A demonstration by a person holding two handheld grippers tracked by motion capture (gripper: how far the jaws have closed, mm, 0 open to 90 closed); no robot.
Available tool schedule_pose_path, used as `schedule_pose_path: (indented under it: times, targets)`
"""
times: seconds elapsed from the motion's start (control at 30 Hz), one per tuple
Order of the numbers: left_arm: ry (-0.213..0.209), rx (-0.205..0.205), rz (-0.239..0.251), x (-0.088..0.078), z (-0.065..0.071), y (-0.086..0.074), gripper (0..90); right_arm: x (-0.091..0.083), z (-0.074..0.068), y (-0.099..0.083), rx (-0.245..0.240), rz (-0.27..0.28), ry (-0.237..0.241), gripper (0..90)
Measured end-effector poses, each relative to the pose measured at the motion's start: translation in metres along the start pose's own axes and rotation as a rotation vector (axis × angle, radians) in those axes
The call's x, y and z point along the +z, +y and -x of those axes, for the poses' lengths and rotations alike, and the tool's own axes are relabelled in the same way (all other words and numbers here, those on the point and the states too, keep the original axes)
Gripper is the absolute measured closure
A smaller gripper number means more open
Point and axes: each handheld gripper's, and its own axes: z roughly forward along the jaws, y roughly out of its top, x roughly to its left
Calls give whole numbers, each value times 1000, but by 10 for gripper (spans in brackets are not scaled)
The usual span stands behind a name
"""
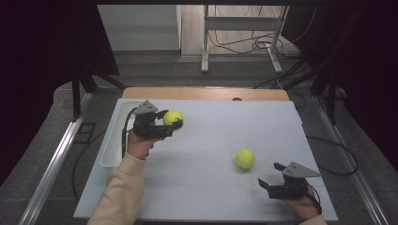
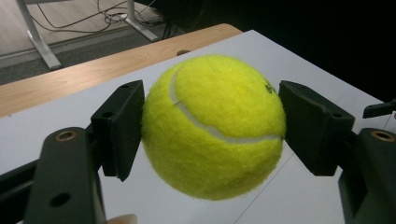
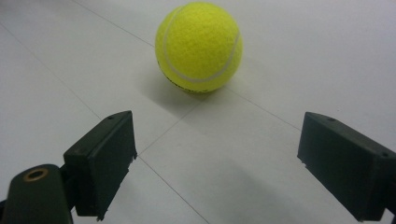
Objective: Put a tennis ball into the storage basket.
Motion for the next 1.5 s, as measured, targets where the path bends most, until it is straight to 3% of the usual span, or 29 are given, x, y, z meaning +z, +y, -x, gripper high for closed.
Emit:
schedule_pose_path:
  times: [0.57,1.5]
  targets:
    - [26,-2,12,-8,-4,2,269,0,0,0,1,0,0,118]
    - [79,-59,28,-25,-27,-2,268,0,0,0,0,0,0,118]
